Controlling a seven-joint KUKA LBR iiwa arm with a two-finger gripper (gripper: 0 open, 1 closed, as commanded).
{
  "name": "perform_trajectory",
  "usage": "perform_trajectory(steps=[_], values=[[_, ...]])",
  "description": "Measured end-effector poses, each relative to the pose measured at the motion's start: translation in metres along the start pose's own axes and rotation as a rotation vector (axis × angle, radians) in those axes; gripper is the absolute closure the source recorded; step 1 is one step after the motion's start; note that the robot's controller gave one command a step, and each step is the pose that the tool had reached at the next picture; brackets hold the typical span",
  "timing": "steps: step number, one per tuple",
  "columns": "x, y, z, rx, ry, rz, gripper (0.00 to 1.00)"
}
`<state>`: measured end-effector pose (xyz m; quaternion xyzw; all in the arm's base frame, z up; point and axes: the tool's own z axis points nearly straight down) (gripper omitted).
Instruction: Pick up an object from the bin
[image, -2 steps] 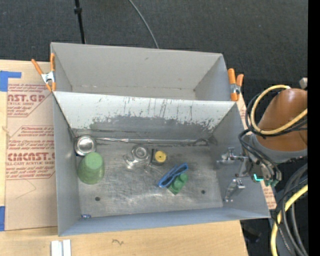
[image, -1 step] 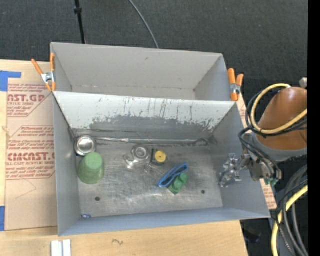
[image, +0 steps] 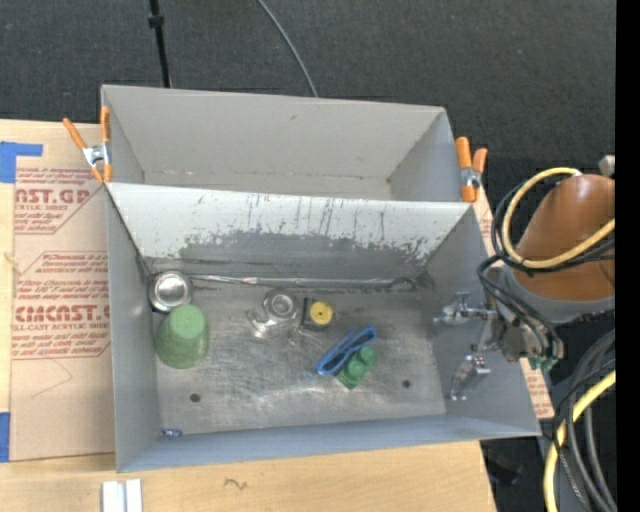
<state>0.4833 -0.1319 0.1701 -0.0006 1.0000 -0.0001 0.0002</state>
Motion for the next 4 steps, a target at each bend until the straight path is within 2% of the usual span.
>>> perform_trajectory(steps=[1,2,3,4], values=[[-0.052,0.053,0.087,-0.003,0.002,-0.244,0.00],[-0.045,0.106,0.091,-0.004,0.001,-0.231,0.00],[-0.045,0.103,0.090,-0.001,0.001,-0.227,1.00],[-0.062,0.084,-0.066,0.002,-0.011,-0.292,1.00]])
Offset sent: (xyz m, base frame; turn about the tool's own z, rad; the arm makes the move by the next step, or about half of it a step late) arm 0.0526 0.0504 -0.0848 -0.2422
